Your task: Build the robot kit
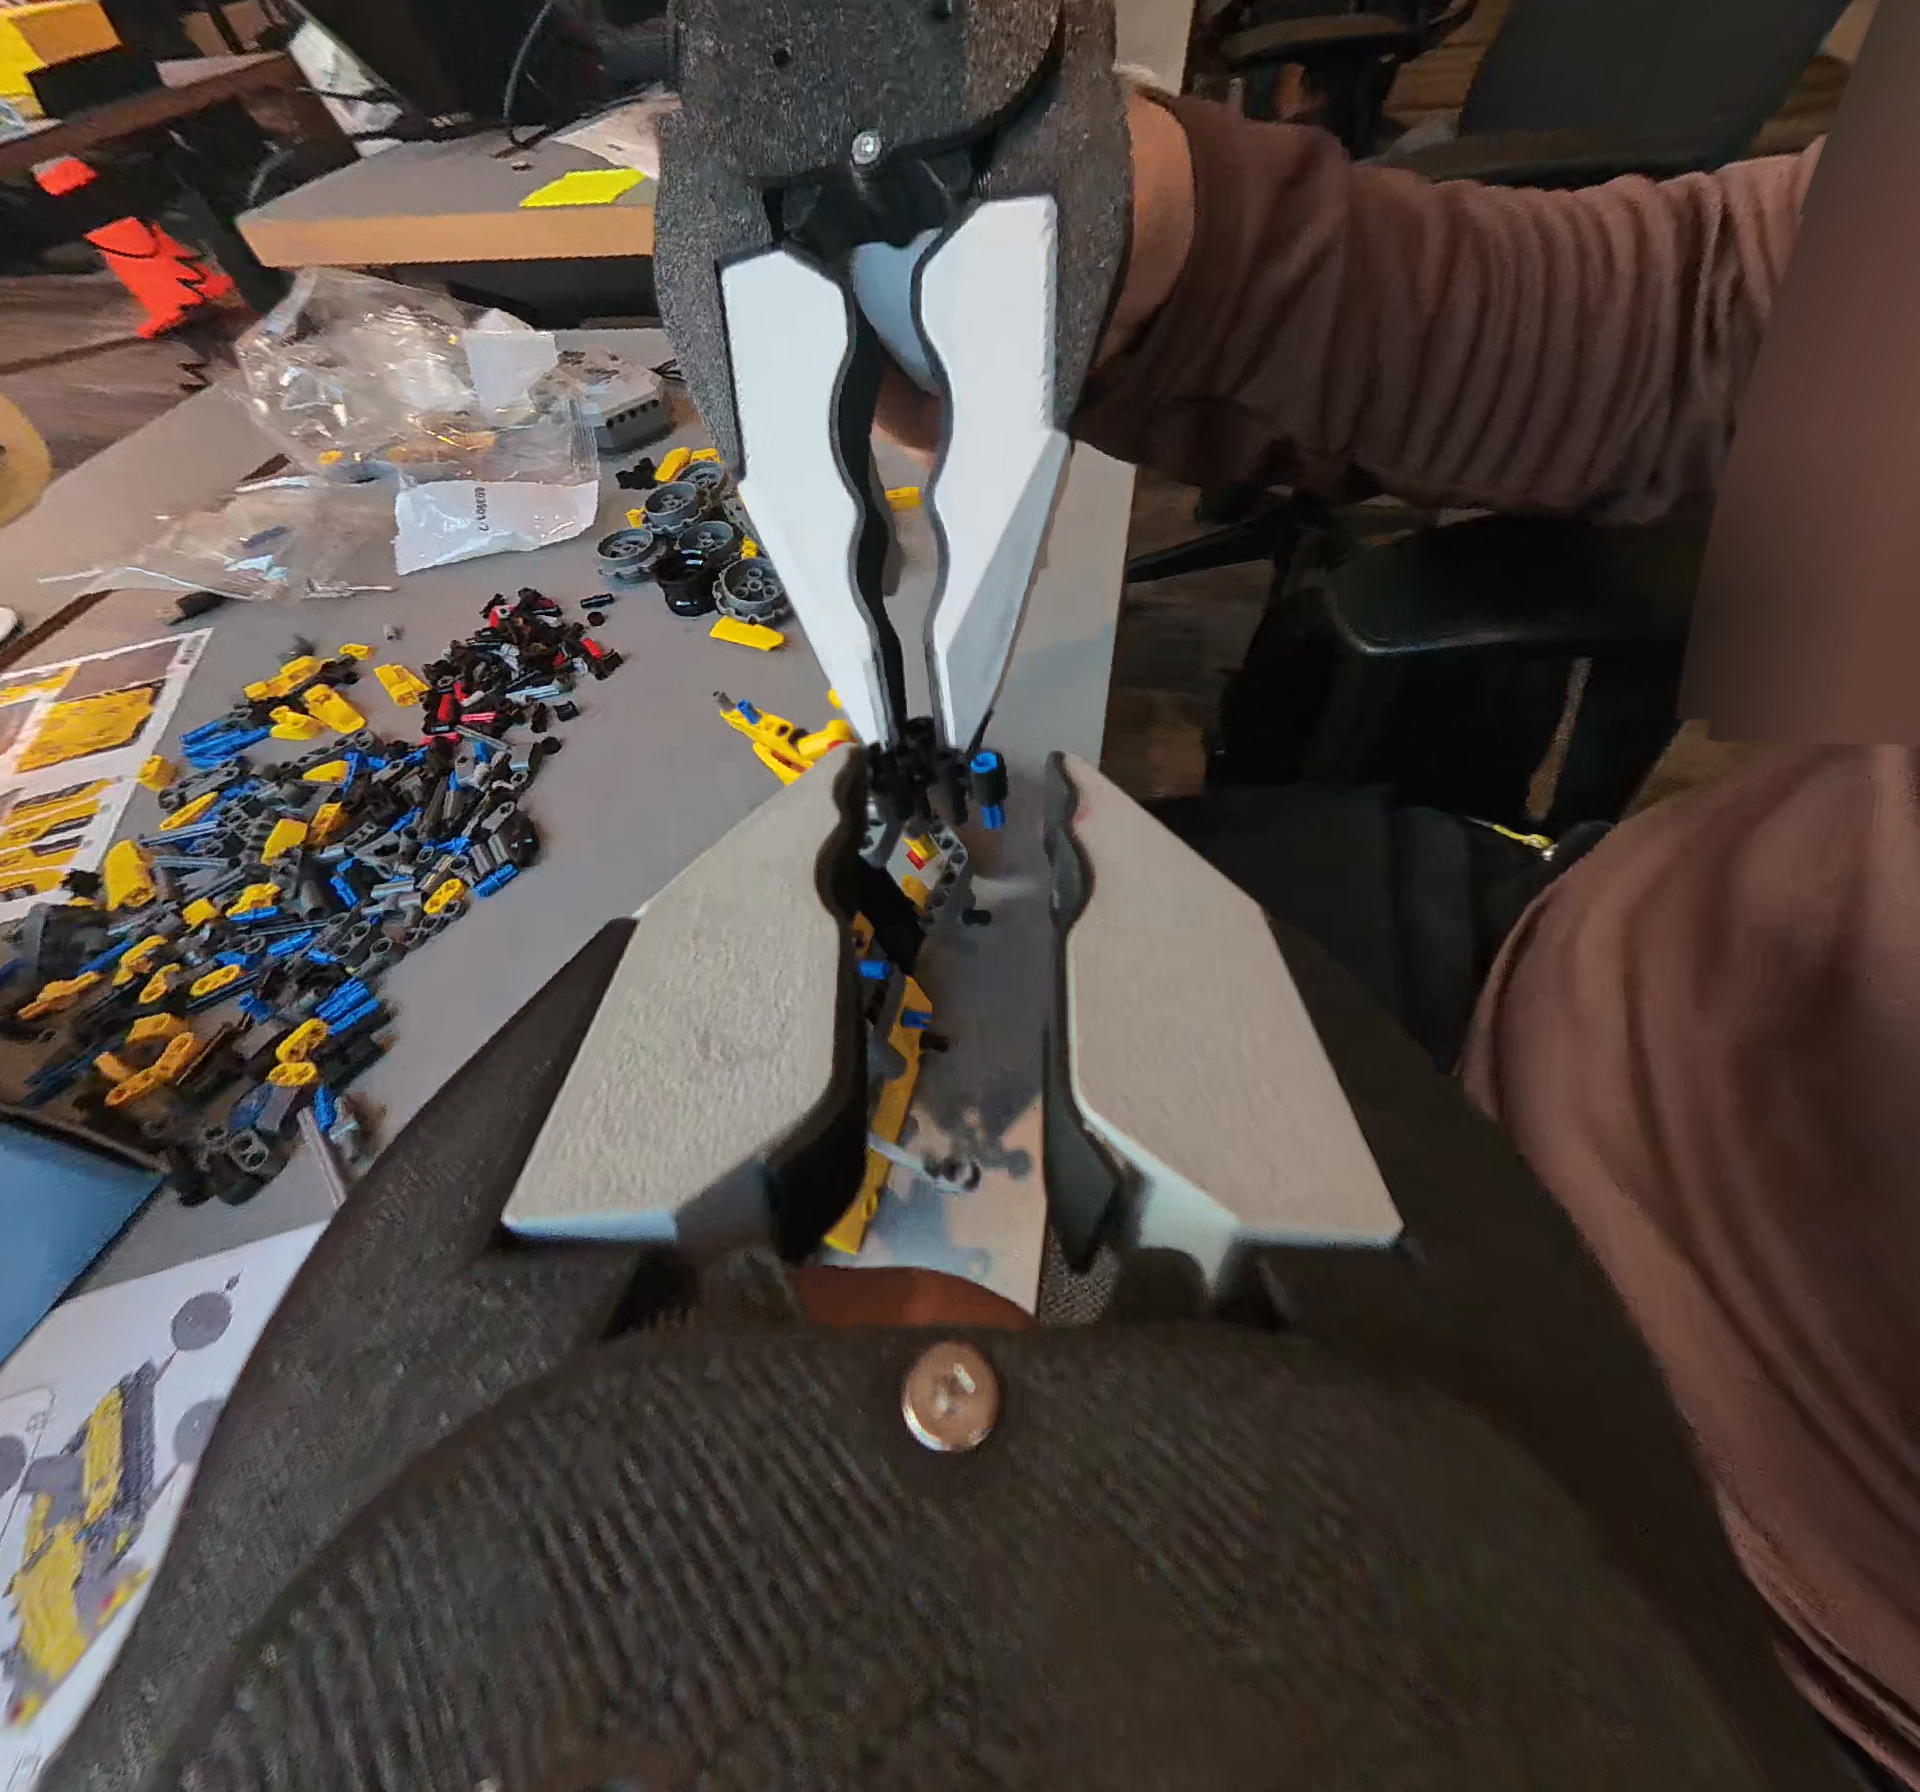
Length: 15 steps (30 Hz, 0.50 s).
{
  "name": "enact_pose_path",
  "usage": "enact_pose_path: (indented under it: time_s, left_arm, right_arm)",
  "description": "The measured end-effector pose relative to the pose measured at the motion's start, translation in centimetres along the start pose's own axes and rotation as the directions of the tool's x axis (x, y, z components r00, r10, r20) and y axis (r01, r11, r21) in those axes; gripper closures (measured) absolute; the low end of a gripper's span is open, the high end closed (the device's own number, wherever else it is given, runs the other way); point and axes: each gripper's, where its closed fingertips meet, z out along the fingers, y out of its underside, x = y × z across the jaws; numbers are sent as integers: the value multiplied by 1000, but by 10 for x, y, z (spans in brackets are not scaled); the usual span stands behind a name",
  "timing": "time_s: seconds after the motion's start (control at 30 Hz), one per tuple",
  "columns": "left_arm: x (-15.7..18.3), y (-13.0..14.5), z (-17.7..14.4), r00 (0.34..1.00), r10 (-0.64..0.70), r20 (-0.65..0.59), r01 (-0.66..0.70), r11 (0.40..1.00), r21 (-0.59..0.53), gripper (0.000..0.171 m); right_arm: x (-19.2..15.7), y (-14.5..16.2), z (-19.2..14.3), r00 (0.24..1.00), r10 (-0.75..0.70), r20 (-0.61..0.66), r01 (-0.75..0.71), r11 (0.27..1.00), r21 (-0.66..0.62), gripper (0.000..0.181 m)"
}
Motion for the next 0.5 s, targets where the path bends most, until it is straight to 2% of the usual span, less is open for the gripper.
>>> enact_pose_path:
  time_s: [0.07,0.27,0.37,0.5]
  left_arm:
    - [-14,3,4,999,-40,-21,40,999,-7,149]
    - [-46,17,17,994,-102,-41,101,994,-30,148]
    - [-58,19,22,994,-98,-41,97,995,-15,149]
    - [-80,20,23,999,-13,40,12,1000,6,149]
  right_arm:
    - [11,3,1,1000,16,2,-16,1000,-14,177]
    - [48,14,2,994,98,-44,-99,995,-28,178]
    - [60,17,-1,988,148,-44,-148,989,9,177]
    - [78,20,-13,973,218,-74,-213,975,70,161]
